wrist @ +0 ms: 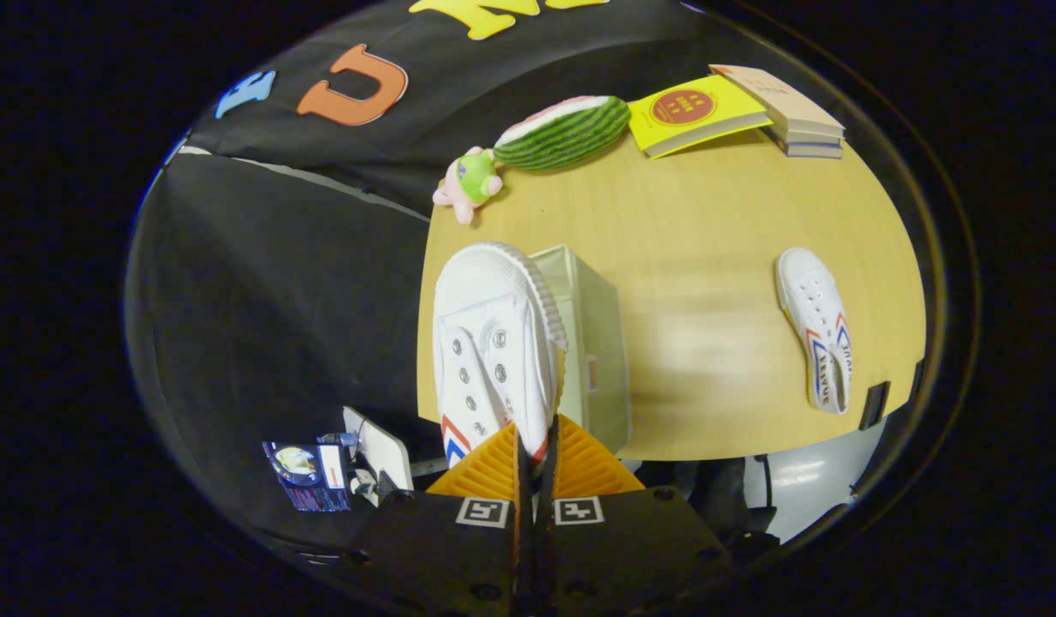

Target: Open the storage box then place both shoes into the box .Put the left shoe in first, then the right shoe, with the right side of both shoes facing outward in a uniform manner.

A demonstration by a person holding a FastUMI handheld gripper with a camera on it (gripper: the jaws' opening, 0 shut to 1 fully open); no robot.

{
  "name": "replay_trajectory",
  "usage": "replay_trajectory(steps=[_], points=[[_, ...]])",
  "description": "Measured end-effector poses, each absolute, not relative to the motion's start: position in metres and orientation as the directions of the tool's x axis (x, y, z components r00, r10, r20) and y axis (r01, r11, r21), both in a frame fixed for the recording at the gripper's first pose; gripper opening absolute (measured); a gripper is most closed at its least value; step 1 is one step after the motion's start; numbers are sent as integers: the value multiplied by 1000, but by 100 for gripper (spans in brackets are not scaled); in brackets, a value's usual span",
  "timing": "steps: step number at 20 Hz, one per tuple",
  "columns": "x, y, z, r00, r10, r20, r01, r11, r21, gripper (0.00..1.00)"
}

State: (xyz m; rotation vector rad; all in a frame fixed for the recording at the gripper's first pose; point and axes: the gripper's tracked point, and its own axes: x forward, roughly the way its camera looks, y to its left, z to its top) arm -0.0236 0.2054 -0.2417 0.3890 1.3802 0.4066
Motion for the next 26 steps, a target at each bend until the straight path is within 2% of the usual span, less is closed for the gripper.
replay_trajectory(steps=[6, 10, 14, 16, 18, 20, 23, 26], points=[[-22, 295, -284, 86, 498, -863, 43, 864, 502, 6], [-21, 310, -316, 79, 452, -888, 85, 885, 458, 6], [-21, 314, -332, 90, 456, -885, 104, 880, 464, 12], [-22, 314, -332, 90, 462, -882, 124, 874, 470, 20], [-14, 306, -332, 115, 446, -888, 117, 882, 457, 32], [-12, 313, -321, 139, 490, -860, 106, 856, 505, 42], [-10, 308, -306, 175, 492, -853, 31, 863, 504, 100], [-5, 303, -285, 235, 487, -841, -38, 869, 493, 100]])
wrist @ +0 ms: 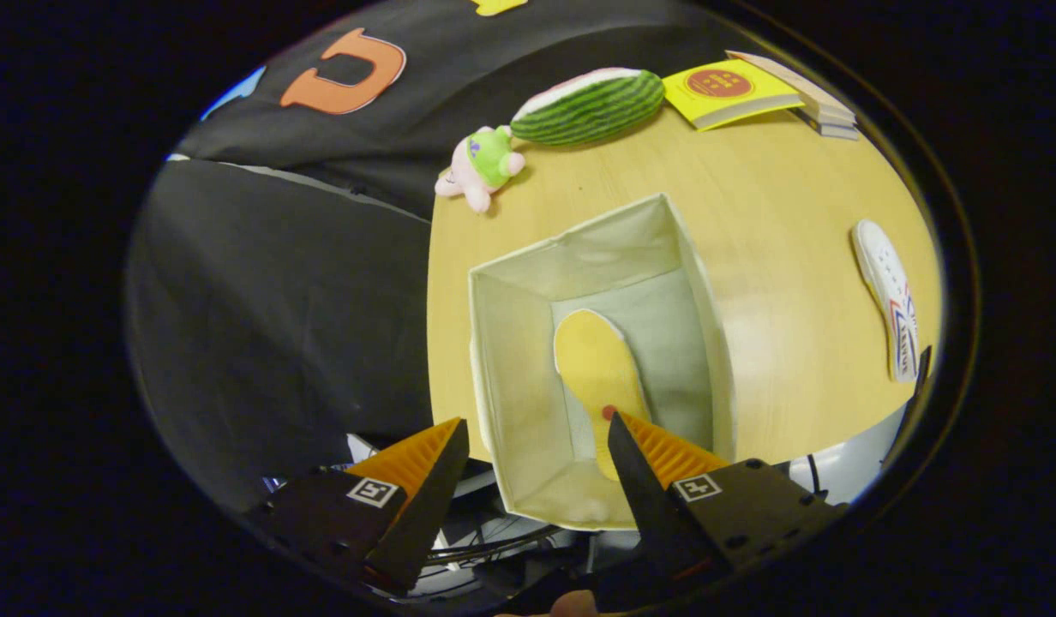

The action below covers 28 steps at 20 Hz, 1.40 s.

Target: Open the storage box then place both shoes into the box .Put the left shoe in first, then the right shoe, with the right side of both shoes facing outward in a uniform manner.

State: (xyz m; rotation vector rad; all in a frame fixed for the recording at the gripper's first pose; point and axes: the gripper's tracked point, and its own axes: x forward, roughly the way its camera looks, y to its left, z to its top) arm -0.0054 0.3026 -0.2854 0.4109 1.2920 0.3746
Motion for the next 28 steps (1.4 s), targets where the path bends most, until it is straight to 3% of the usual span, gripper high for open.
replay_trajectory(steps=[8, 14, 19, 23, 28], points=[[14, 246, -224, 447, 438, -780, -206, 899, 387, 100], [26, 162, -210, 546, 359, -757, -180, 933, 313, 100], [32, 73, -216, 573, 281, -770, -107, 957, 269, 100], [29, 6, -235, 574, 222, -788, -129, 975, 180, 100], [35, -64, -281, 516, 178, -838, -120, 983, 136, 100]])
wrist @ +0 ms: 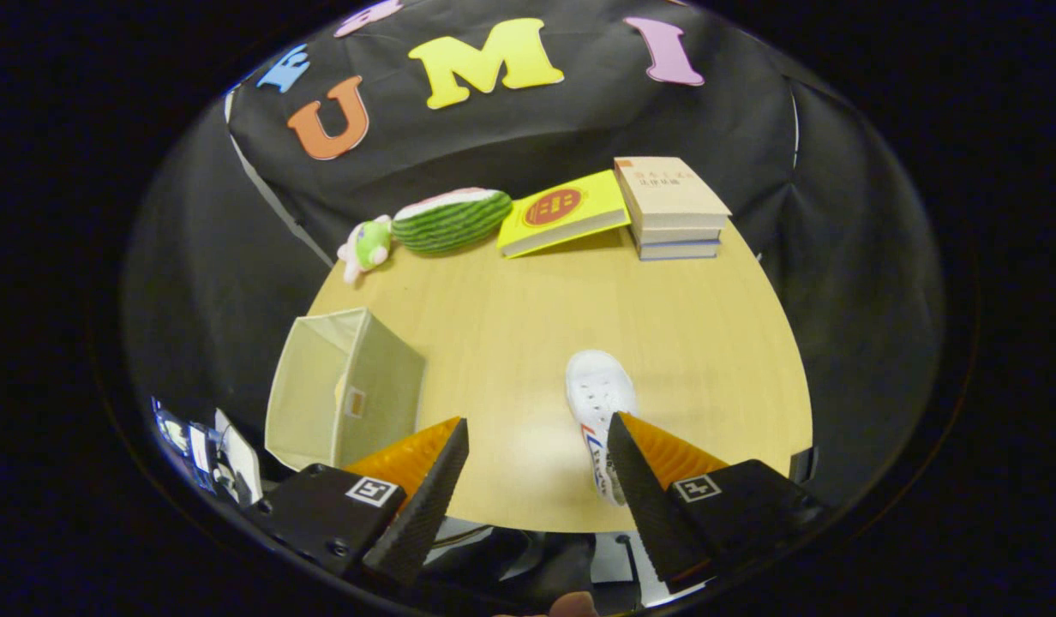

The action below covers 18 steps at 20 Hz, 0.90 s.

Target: Open the storage box then place both shoes into the box .Put the left shoe in first, then the right shoe, with the right side of both shoes facing outward in a uniform manner.

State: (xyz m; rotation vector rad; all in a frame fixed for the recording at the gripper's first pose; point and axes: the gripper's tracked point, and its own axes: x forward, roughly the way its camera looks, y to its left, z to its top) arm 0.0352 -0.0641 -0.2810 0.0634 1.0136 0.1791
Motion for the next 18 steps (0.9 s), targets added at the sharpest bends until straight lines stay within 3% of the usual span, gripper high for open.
replay_trajectory(steps=[8, 14, 18], points=[[52, -139, -393, 316, 160, -935, -136, 983, 122, 100], [51, -141, -434, 172, 211, -962, -180, 967, 180, 99], [52, -135, -442, 113, 268, -957, -246, 940, 235, 80]])
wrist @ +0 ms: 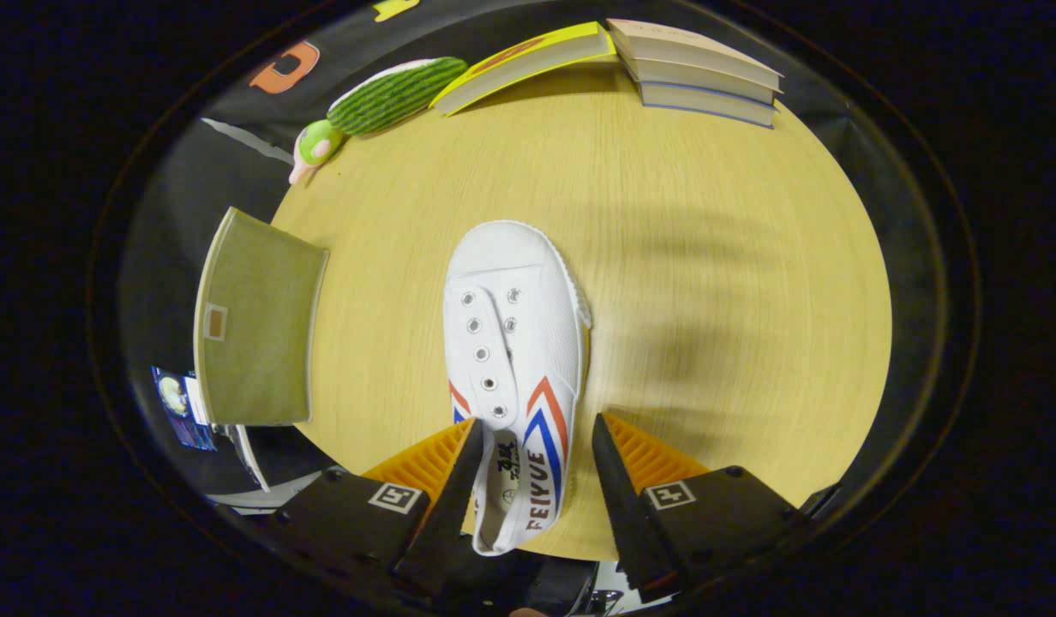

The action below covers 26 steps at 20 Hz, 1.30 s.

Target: Open the storage box then place both shoes into the box .Put the left shoe in first, then the right shoe, with the right side of both shoes facing outward in a uniform manner.

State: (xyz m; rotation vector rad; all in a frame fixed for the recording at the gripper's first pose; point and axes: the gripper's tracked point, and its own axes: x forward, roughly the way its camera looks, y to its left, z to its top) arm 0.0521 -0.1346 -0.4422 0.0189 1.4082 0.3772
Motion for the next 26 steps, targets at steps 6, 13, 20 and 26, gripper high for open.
replay_trajectory(steps=[6, 13, 20, 26], points=[[56, -144, -447, 74, 291, -954, -333, 909, 251, 38], [54, -147, -449, 132, 213, -968, -437, 889, 136, 26], [54, -147, -451, 92, 191, -977, -399, 906, 140, 36], [53, -137, -438, 73, 272, -959, -212, 944, 252, 6]])
